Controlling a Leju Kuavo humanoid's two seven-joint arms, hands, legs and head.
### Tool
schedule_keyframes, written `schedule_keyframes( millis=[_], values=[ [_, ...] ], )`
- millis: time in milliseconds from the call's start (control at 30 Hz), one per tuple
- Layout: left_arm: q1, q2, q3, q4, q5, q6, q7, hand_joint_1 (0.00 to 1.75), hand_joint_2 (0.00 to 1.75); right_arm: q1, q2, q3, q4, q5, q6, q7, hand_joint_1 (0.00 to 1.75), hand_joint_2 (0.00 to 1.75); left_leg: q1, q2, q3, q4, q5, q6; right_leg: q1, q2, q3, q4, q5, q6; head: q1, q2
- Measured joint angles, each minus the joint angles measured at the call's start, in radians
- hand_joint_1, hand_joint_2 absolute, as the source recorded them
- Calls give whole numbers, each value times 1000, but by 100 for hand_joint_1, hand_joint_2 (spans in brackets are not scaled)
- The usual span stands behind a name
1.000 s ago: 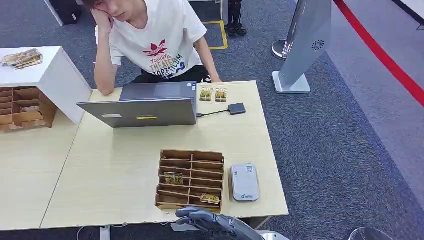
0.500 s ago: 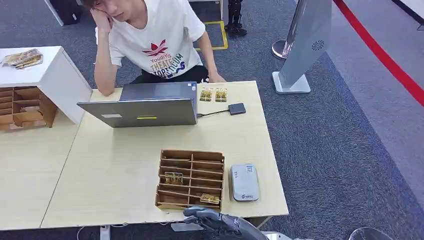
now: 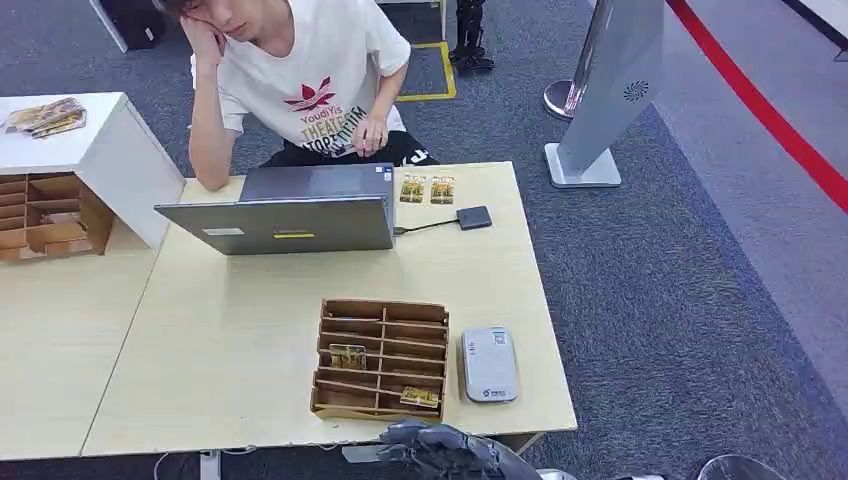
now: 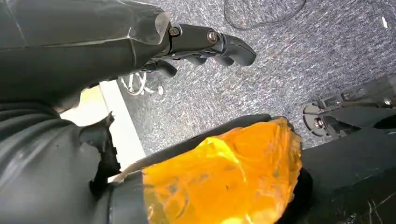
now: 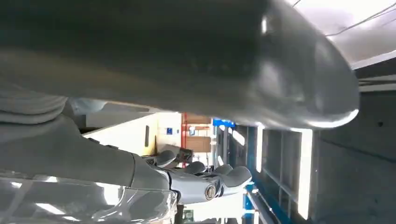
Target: Pass the card to the sensor for recognition and then transmit it.
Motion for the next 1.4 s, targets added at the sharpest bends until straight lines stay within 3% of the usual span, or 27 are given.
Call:
schedule_keyframes(
  millis=[133, 200, 333, 733, 800, 900, 933, 1033, 1167, 1233, 1333, 1400],
  values=[
    [-2, 0, 0, 0, 3, -1, 6, 0, 0, -7, 6, -6, 3, 11, 5, 18, 0, 0, 0, 0, 0, 0, 0, 0, 0, 0, 0, 0, 0, 0, 0, 0],
    [-3, 0, 0, 0, 11, 0, 6, 0, 0, -13, 6, -7, 12, 70, -25, 41, 0, 0, 0, 0, 0, 0, 0, 0, 0, 0, 0, 0, 0, 0, 0, 0],
    [-5, 0, 0, 0, 11, -1, 7, 0, 0, -26, 6, -6, 25, 71, 3, -6, 0, 0, 0, 0, 0, 0, 0, 0, 0, 0, 0, 0, 0, 0, 0, 0],
    [-6, 0, 0, 0, 13, -3, 8, 0, 0, -32, 6, -6, 27, 54, 13, -7, 0, 0, 0, 0, 0, 0, 0, 0, 0, 0, 0, 0, 0, 0, 0, 0],
    [-6, 1, 0, 0, 19, -2, 8, 0, 0, -32, 6, -6, 31, 71, -9, 35, 0, 0, 0, 0, 0, 0, 0, 0, 0, 0, 0, 0, 0, 0, 0, 0],
    [-4, 1, 0, 0, 37, 11, 2, 0, 0, -36, 1, -5, 51, 213, -141, 92, 0, 0, 0, 0, 0, 0, 0, 0, 0, 0, 0, 0, 0, 0, 0, 0],
    [-3, 1, 0, 0, 39, 12, -1, 0, 0, -39, -3, -3, 60, 218, -153, 86, 0, 0, 0, 0, 0, 0, 0, 0, 0, 0, 0, 0, 0, 0, 0, 0],
    [-3, 3, 0, 0, 38, 7, -2, 0, 0, -53, -10, 6, 68, 150, -95, 20, 0, 0, 0, 0, 0, 0, 0, 0, 0, 0, 0, 0, 0, 0, 0, 0],
    [-2, 5, 1, 0, 56, 13, -5, 0, 0, -56, -14, 7, 76, 250, -229, 144, 0, 0, 0, 0, 0, 0, 0, 0, 0, 0, 0, 0, 0, 0, 0, 0],
    [2, 6, 1, 0, 58, 15, -9, 0, 0, -65, -20, 7, 92, 223, -214, 119, 0, 0, 0, 0, 0, 0, 0, 0, 0, 0, 0, 0, 0, 0, 0, 0],
    [2, 8, 1, 0, 49, 0, -10, 0, 0, -71, -22, 14, 94, 132, -112, 30, 0, 0, 0, -1, 0, 0, 0, 0, 0, -1, 0, 0, 0, 0, 0, 0],
    [2, 10, 1, 0, 50, -3, -9, 0, 0, -72, -22, 14, 85, 129, -118, 56, 0, 0, 0, 0, 0, 0, 0, 0, 0, 0, 0, 0, 0, 0, 0, 0]
  ],
)
